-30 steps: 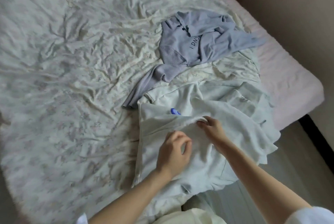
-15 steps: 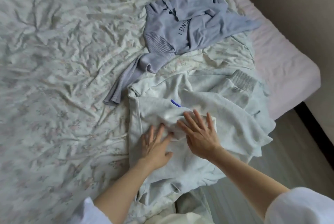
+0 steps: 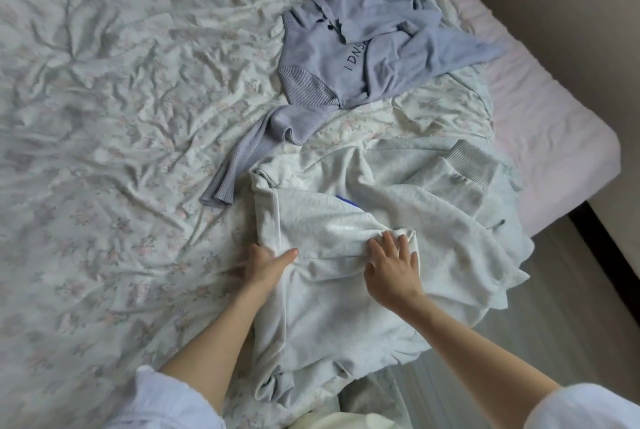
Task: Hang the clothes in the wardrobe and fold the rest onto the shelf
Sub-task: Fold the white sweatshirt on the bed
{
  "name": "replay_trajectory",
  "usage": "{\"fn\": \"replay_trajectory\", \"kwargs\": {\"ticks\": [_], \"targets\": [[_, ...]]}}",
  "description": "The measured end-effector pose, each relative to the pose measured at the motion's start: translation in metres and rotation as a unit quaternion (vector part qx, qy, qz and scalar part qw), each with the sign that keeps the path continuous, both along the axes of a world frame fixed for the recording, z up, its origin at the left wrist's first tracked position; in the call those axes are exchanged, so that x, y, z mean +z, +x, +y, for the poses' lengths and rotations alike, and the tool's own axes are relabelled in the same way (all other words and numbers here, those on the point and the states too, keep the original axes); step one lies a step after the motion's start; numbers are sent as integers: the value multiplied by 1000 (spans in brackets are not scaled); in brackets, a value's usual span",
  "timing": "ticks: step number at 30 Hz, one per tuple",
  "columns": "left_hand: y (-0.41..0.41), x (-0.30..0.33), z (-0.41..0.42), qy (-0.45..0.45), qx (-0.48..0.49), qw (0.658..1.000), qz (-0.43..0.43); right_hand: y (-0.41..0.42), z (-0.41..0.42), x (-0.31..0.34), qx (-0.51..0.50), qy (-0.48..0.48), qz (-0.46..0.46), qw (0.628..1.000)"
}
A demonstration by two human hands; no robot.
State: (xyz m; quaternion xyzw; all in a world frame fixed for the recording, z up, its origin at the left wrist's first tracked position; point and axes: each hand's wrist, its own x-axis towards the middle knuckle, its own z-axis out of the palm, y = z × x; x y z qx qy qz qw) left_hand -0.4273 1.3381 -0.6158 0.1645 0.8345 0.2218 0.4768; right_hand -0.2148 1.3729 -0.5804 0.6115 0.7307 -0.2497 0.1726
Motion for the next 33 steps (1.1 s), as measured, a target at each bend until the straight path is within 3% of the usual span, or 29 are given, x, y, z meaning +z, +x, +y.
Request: {"fn": "replay_trajectory", "kwargs": {"ticks": [3,13,18,21,23,27,30,33], "targets": [[16,19,10,59,-22,995,80,-15,0,10,-28,27,67,997],[-71,90,32,181,-30,970,158,-108,15,59,-18,21,225,974],[-166,109,22,171,8,961,219,-162,14,65,88,-28,310,946],[-214,106,11,116,35,958,261,-196,14,53,139,-89,287,944],[-228,97,7,102,68,969,215,-214,15,43,158,-123,268,942],[-238,68,-13,71,121,989,45,-229,16,26,121,-179,221,951],[-243,58,-37,42,54,998,1,-231,17,20,87,-156,204,963],[-237,62,-49,44,-68,997,17,-243,26,32,17,-111,247,962]]}}
